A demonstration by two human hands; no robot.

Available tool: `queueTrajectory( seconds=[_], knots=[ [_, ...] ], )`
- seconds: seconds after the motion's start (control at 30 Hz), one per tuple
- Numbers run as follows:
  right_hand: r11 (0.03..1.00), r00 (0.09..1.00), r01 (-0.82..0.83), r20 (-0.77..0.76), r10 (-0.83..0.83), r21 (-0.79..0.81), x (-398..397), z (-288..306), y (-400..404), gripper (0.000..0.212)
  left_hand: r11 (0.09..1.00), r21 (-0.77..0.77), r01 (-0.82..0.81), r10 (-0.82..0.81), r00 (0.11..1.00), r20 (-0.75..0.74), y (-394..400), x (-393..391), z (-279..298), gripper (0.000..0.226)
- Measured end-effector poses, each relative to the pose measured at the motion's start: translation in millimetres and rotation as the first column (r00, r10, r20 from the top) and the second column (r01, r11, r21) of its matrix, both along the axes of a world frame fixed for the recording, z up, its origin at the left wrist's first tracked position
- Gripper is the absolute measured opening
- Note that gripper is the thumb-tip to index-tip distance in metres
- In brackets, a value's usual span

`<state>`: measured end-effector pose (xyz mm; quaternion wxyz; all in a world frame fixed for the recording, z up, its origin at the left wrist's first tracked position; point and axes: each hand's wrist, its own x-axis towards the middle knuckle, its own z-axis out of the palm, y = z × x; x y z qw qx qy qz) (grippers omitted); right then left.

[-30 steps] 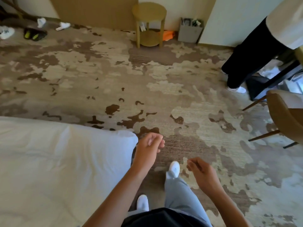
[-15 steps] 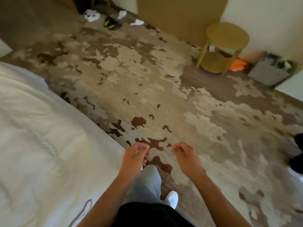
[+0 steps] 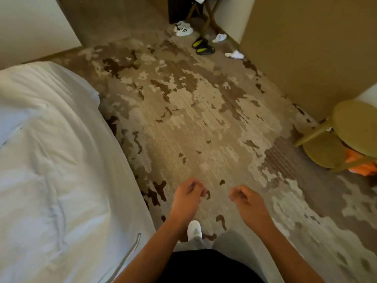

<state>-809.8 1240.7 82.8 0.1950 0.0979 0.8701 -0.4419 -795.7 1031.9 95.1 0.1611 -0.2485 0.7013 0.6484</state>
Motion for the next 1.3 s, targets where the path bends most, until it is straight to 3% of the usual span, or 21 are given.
queueTrajectory(
  seconds=[0.13, 0.27, 0.37, 0.5, 0.77, 0.87, 1.07, 1.3],
  knots=[
    [1.0, 1.0, -0.001, 0.028, 0.0, 0.011, -103.7, -11.4, 0.2, 0.019, 0.992, 0.097, -0.081, 0.088, 0.994, -0.062, -7.6, -118.2, 18.4, 0.023],
    [0.992, 0.99, -0.128, 0.065, 0.127, 0.006, -228.0, -33.3, -36.3, 0.018, 0.962, 0.177, -0.207, 0.223, 0.972, -0.075, -42.0, -231.4, 22.7, 0.028],
    [0.962, 0.963, -0.268, 0.021, 0.269, -0.052, -336.6, -41.5, -89.0, 0.019, 0.936, 0.143, -0.322, 0.331, 0.942, -0.047, -84.4, -308.1, 16.5, 0.027],
    [0.888, 0.893, -0.442, 0.033, 0.449, -0.13, -481.2, -26.9, -184.0, 0.022, 0.898, -0.016, -0.439, 0.438, 0.895, 0.082, -153.7, -385.3, 8.5, 0.024],
    [0.695, 0.711, -0.702, -0.091, 0.697, -0.154, -699.4, 1.8, -393.7, 0.022, 0.662, -0.007, -0.749, 0.747, 0.659, 0.083, -283.7, -497.2, -8.0, 0.02],
    [0.661, 0.671, -0.741, -0.103, 0.734, -0.117, -764.7, -4.5, -461.4, 0.024, 0.623, 0.016, -0.782, 0.78, 0.623, 0.065, -342.3, -559.0, -17.2, 0.021],
    [0.663, 0.663, -0.748, 0.02, 0.748, -0.028, -881.6, -11.5, -560.0, 0.017, 0.647, 0.068, -0.76, 0.757, 0.65, 0.067, -482.8, -705.5, -8.6, 0.022],
    [0.655, 0.654, -0.756, 0.065, 0.754, 0.01, -1004.2, -14.9, -706.1, 0.007, 0.663, 0.044, -0.748, 0.748, 0.658, -0.086, -657.2, -852.5, 17.6, 0.022]
  ],
)
